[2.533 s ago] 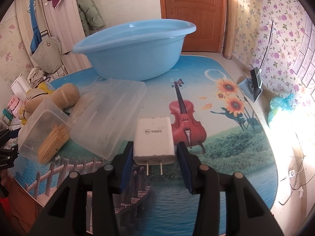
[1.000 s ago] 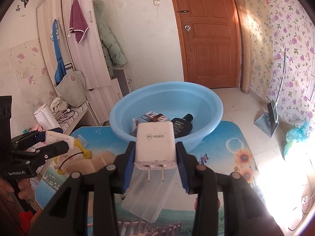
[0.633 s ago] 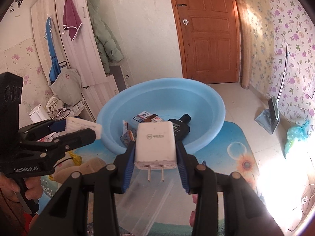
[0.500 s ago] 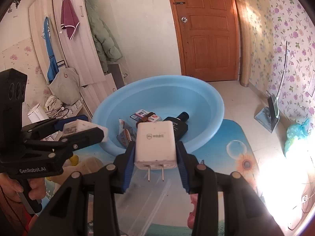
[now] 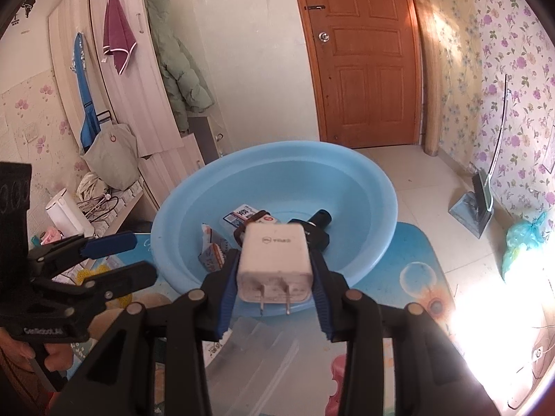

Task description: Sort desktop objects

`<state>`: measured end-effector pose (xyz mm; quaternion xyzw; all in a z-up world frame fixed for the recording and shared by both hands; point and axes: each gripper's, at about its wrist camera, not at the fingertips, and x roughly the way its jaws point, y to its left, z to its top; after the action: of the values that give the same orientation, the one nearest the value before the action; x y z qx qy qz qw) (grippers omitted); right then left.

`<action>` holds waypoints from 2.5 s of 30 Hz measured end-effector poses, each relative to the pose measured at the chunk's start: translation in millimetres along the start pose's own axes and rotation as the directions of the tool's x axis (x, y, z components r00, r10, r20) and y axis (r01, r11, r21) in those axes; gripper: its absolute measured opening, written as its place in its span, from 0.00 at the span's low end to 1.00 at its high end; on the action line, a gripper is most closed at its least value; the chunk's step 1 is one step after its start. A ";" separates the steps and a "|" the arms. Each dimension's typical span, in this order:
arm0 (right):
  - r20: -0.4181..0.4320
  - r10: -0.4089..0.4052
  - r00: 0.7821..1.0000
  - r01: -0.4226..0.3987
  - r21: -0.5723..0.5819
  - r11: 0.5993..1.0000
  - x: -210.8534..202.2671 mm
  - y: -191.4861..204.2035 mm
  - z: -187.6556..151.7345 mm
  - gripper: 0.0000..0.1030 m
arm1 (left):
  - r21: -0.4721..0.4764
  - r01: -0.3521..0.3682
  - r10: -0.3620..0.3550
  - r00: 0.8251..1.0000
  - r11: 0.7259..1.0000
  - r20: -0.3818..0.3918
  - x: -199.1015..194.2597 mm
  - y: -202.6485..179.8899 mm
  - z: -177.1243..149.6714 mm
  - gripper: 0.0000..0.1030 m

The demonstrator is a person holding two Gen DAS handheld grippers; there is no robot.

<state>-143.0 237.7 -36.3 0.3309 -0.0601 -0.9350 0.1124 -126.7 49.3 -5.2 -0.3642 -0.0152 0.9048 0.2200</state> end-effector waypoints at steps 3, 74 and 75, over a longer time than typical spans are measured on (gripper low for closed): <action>0.003 0.005 1.000 -0.005 -0.003 1.000 -0.8 1.8 -1.0 0.37 | -0.017 0.033 -0.034 0.998 0.999 -0.049 1.9 -2.1 -15.4 0.75; -0.091 -0.044 0.995 0.049 0.046 0.998 -12.5 4.6 -51.3 0.48 | -0.012 -0.020 0.019 0.995 1.000 -0.098 -30.0 -8.6 -36.2 0.72; -0.101 -0.050 0.994 0.055 0.039 0.998 -13.2 8.2 -56.2 0.51 | -0.014 -0.019 0.017 0.995 1.000 -0.099 -34.1 -10.5 -42.2 0.74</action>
<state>-96.1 230.9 -70.3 0.3811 -0.0651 -0.9184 0.0837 -72.8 39.2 -12.0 -0.4103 -0.0080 0.8875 0.2095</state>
